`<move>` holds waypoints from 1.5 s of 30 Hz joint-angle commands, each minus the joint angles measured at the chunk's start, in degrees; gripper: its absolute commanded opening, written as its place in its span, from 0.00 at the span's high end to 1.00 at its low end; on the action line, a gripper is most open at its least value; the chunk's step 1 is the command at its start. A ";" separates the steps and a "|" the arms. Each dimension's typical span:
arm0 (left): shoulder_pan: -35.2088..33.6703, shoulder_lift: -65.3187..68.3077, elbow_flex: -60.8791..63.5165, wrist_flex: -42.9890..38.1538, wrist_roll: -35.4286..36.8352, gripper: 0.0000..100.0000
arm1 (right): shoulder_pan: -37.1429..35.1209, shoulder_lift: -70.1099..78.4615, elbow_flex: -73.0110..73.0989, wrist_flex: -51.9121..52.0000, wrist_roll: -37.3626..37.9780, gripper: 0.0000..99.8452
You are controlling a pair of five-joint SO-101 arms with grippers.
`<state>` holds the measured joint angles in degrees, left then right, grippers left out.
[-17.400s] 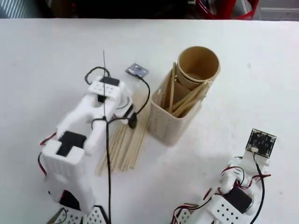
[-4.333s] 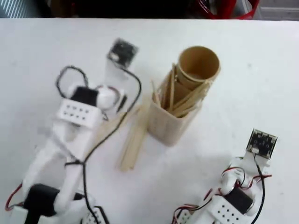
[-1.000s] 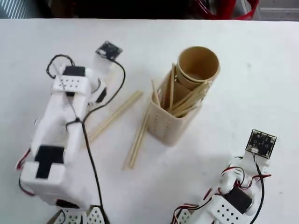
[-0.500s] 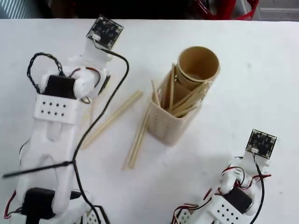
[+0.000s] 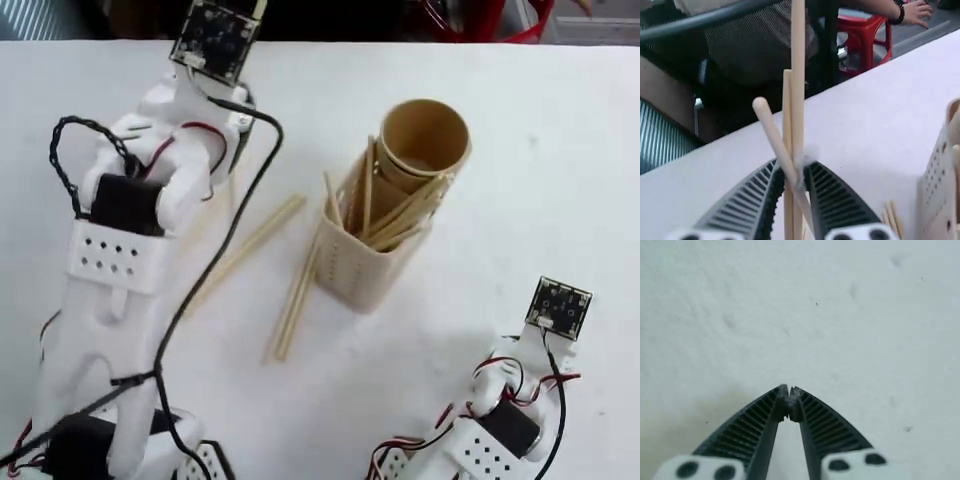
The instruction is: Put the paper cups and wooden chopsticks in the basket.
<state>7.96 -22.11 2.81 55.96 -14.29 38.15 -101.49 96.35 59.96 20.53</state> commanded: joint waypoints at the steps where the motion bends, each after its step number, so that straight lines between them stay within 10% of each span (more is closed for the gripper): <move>1: 4.97 -3.47 -9.23 -2.02 0.88 0.98 | 0.31 0.22 0.62 0.13 0.44 0.98; 12: 13.49 -3.38 -16.88 -7.74 3.69 0.98 | 0.31 0.22 0.62 0.13 0.44 0.98; 26: 1.63 -3.38 -2.20 -5.80 2.99 0.98 | 0.48 0.22 0.62 0.13 0.53 0.98; 45: -2.68 -3.30 37.71 -15.03 -23.91 0.98 | 0.48 0.22 0.62 0.13 0.53 0.98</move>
<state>4.62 -23.60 32.97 48.57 -37.14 38.15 -101.49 96.35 59.96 20.53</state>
